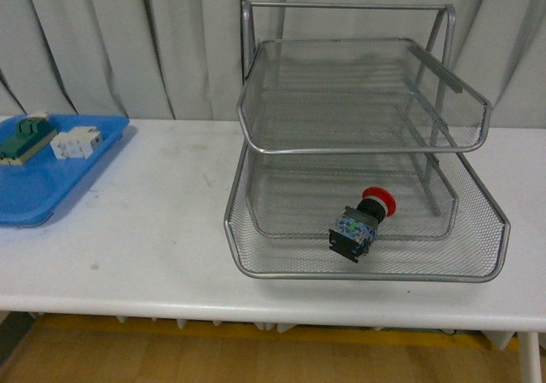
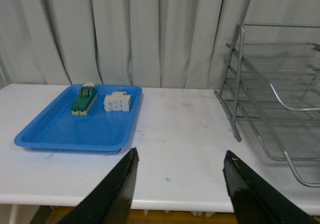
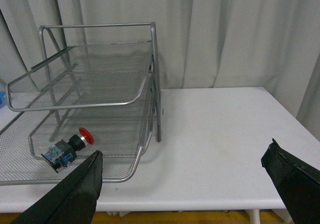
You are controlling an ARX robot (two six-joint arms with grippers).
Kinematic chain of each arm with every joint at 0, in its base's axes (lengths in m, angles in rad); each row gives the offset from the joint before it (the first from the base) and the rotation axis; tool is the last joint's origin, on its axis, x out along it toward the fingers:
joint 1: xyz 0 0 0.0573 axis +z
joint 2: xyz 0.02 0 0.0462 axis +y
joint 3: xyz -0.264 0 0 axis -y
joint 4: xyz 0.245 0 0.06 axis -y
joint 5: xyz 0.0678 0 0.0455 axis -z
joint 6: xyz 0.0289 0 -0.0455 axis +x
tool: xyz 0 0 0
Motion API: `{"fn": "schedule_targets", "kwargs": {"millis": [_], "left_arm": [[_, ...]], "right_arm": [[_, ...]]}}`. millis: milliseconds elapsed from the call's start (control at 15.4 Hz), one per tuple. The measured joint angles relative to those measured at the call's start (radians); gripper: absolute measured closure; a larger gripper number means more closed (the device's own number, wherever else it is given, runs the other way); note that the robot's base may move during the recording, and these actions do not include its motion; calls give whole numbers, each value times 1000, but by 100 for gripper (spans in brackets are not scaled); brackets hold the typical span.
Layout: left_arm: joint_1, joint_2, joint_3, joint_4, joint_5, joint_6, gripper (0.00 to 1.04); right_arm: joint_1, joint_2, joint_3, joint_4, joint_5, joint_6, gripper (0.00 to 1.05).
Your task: Place button on rack with both arms
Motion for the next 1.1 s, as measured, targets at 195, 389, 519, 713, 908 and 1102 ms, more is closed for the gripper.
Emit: {"fn": "schedule_targets", "kwargs": {"millis": [195,389,519,713,908,1102], "left_arm": [[0,0,0,0,0,0,18],[0,0,0,0,0,0,7],[0,0,0,0,0,0,7],[0,0,0,0,0,0,7],[0,0,0,0,0,0,7],[0,0,0,0,0,0,7]], "right_arm": [[0,0,0,0,0,0,6],[-41,199,17,187,-61,17,6],[-19,495,89,439,-60,36,6],[135,966,341,572,5,92,6],[311,1312,611,356,30,145,6],[424,1444,763,171,86,161,38]]}}
